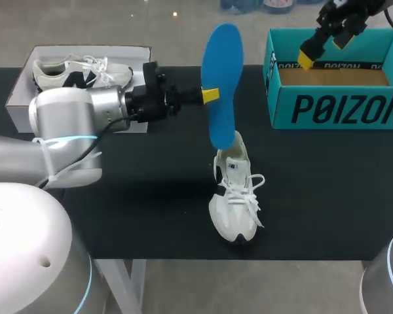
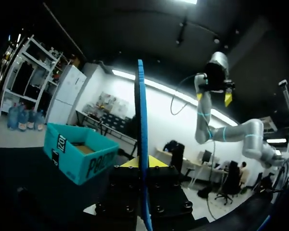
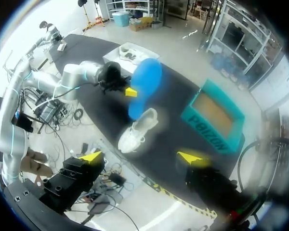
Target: Take the shoe out of the shoebox, open the shoe tongue, remove and reinsert the insole, then place the shoe into the shoebox
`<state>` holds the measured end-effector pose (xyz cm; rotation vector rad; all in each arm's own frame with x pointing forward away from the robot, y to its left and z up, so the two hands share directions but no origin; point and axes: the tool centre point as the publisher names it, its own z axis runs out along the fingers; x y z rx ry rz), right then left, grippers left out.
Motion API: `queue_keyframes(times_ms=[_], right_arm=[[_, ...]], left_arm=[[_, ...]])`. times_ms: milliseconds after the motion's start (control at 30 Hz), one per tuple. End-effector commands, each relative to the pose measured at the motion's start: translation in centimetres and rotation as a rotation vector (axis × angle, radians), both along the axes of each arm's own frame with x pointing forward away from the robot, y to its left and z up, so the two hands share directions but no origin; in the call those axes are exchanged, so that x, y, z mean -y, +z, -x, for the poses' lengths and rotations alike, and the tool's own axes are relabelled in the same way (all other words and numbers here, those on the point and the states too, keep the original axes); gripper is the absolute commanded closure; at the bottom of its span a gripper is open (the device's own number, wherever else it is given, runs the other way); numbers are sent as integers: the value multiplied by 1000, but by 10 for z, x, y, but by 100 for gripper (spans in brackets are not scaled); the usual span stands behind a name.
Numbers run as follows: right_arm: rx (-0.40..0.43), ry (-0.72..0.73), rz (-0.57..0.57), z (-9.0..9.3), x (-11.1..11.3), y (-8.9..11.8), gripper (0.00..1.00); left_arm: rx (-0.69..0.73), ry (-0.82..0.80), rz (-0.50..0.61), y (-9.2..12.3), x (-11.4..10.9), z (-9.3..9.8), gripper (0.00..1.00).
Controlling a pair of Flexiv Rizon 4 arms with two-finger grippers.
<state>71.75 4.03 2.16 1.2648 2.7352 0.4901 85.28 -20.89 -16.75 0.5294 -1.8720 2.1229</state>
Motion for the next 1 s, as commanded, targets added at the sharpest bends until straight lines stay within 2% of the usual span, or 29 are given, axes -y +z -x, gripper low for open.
queue_keyframes(times_ms=[33,267,567,800,1000], right_arm=[[-4,-1,2,-1,-1,1,0],[-4,-1,2,-1,-1,1,0],[-4,-1,2,-1,-1,1,0],[-4,-1,2,-1,-1,1,0],[-4,-1,2,-1,-1,1,0]], left_arm=[[-138,-17,-17,7,1,2,100],[-315,-29,75,4,-4,-6,100],[-404,-46,59,-2,-5,-13,100],[-529,-89,76,-7,-5,-20,100],[-563,-101,75,-9,-3,-25,100]])
